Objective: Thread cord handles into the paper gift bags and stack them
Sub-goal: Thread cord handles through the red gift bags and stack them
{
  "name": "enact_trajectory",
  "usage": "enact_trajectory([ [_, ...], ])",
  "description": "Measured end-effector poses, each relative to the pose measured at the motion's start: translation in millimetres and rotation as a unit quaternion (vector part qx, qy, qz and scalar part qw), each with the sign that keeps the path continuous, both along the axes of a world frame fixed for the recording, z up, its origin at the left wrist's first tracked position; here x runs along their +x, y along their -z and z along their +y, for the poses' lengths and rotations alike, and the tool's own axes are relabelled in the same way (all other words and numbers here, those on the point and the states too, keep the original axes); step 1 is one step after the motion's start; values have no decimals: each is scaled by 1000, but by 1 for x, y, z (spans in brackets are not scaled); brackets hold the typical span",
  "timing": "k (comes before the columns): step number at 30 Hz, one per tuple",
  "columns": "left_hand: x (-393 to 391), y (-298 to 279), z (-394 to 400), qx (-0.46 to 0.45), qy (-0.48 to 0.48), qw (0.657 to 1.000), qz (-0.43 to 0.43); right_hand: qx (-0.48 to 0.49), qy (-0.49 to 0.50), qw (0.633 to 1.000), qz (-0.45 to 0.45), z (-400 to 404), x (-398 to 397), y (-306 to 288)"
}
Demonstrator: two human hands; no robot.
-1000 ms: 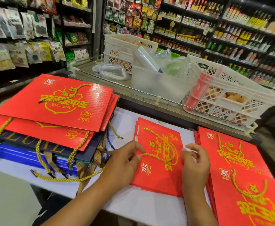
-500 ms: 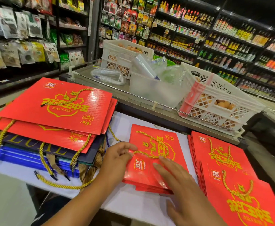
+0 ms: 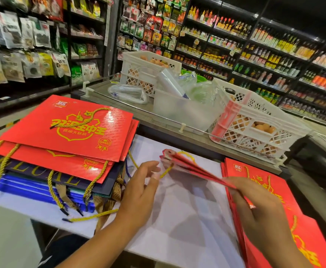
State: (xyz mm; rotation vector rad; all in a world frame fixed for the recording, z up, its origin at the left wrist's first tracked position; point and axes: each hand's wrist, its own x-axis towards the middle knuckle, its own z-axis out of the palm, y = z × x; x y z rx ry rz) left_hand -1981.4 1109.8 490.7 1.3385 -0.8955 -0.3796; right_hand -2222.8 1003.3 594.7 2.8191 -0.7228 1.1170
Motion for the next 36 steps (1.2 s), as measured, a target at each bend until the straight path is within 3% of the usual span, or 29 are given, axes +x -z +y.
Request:
enact_trajectory([
  [6, -7, 1, 3, 25, 40, 991, -128, 93, 87, 975, -182, -6, -5, -47],
  [12, -7, -2, 4, 9, 42, 993, -114, 241, 72, 933, -257, -49, -16, -75],
  [15, -7, -3, 5, 16, 47, 992, -119, 343, 50, 910, -229, -72, -7, -76],
  [17, -7, -2, 6, 15, 46, 991, -128, 370, 51, 914, -157, -87, 1, -71],
  [22, -7, 0, 4, 24, 39, 987, -157, 304, 92, 947, 41, -127, 28, -38],
  [26, -9, 1, 3, 46, 43, 979, -191, 277, 99, 944, 148, -140, 63, -2],
  [28, -9, 1, 2, 58, 44, 979, -193, 217, 112, 957, 158, -131, 83, 14],
  [30, -8, 2, 0, 65, 41, 979, -189, 209, 46, 970, 113, -102, 99, 27],
  [33, -7, 1, -3, 65, 35, 981, -179, 263, -90, 959, 49, -32, 114, 38],
  [36, -6, -3, -4, 56, 35, 984, -165, 375, -120, 919, -3, 15, 116, 50],
])
